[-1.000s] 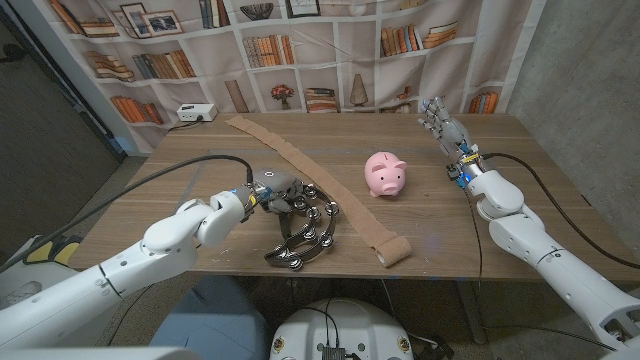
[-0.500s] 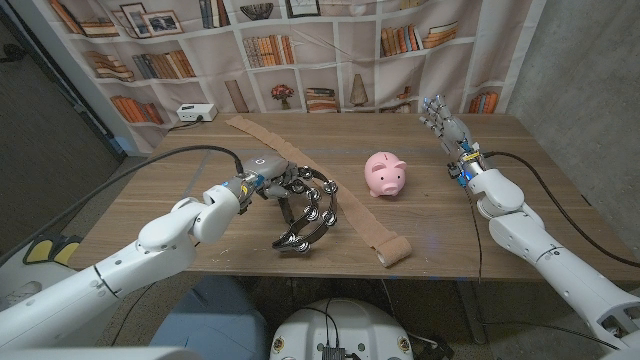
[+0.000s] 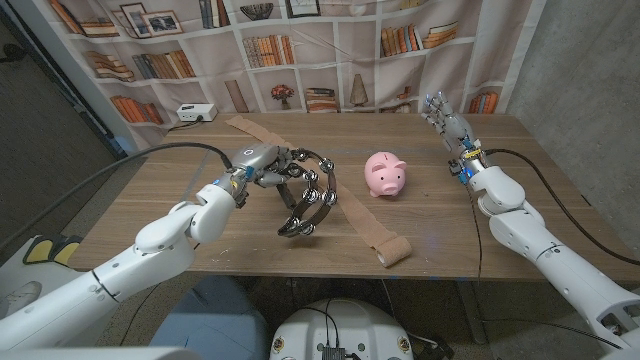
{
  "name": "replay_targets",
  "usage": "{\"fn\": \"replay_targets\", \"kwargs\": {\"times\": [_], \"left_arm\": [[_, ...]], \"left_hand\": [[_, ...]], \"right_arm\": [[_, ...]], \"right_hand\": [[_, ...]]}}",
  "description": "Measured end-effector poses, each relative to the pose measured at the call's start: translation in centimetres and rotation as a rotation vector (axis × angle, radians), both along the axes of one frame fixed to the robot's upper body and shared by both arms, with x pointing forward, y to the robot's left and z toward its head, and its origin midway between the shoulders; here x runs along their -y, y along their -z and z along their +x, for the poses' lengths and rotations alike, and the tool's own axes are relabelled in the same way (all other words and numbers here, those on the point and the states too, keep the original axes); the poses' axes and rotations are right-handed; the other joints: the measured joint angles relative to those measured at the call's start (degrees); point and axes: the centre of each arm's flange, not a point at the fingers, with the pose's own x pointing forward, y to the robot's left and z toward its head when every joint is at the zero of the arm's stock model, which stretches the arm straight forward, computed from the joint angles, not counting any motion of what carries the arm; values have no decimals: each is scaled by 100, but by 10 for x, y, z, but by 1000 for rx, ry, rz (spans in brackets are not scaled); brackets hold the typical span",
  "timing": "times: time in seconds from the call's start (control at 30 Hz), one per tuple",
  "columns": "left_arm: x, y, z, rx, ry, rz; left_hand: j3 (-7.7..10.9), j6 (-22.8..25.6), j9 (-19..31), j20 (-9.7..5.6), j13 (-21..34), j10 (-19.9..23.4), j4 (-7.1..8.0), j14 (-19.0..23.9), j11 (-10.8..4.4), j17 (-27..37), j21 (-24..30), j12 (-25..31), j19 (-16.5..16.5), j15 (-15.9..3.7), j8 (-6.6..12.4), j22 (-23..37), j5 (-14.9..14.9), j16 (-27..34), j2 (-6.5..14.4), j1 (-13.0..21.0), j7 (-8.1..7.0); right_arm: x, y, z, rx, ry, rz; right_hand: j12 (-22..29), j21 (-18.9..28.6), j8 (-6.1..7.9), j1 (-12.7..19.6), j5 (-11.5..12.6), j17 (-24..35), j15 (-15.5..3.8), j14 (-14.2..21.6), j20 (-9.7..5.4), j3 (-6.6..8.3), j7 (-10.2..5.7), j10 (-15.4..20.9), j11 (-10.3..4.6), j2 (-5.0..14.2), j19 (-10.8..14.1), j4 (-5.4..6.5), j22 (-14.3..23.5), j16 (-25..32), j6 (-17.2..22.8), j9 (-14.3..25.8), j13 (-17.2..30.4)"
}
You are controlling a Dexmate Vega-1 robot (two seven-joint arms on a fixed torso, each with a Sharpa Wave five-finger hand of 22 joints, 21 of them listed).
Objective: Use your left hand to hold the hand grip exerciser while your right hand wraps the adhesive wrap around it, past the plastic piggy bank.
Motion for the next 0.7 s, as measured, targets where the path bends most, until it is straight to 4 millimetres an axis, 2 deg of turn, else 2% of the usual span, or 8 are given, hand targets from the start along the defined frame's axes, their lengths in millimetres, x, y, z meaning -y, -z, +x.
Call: {"fn": "replay_targets", "kwargs": {"times": [0.2, 0.27, 0.7], "left_arm": [[-4, 1, 1, -14, 2, -31], [-8, -4, -2, 39, -7, -67], [-23, -4, -10, 103, -17, -178]], "left_hand": [[0, 0, 0, 0, 1, 0, 0, 0, 0, 0, 67, 0, 0, 0, 0, -74, 0, 13, -7, 7, 0], [0, 0, -1, -4, -7, 0, 0, 0, 0, 0, 93, 0, -4, 0, -24, -97, 0, 14, -7, 7, 0], [0, 52, 0, -14, 30, 20, 0, 51, -19, 0, 217, 44, -14, 51, -27, -240, 0, 14, -15, 15, -11]], "right_arm": [[0, 0, 0, 1, 4, 1], [-1, -3, -1, 7, 3, 2], [-2, -3, -6, 18, 11, -3]], "right_hand": [[0, 0, 0, 0, 0, 0, 0, 0, 0, 0, 0, 0, 0, 0, 0, 0, 0, 0, 0, 0, 0], [0, 0, 0, 0, 0, 0, 0, 0, 0, 0, 0, 0, 0, 0, 0, 0, 0, 0, 0, 0, 0], [0, 0, 0, 0, 0, 0, -31, 32, 1, 25, 1, 31, -31, 0, 1, -25, 0, 0, 0, 0, 0]]}}
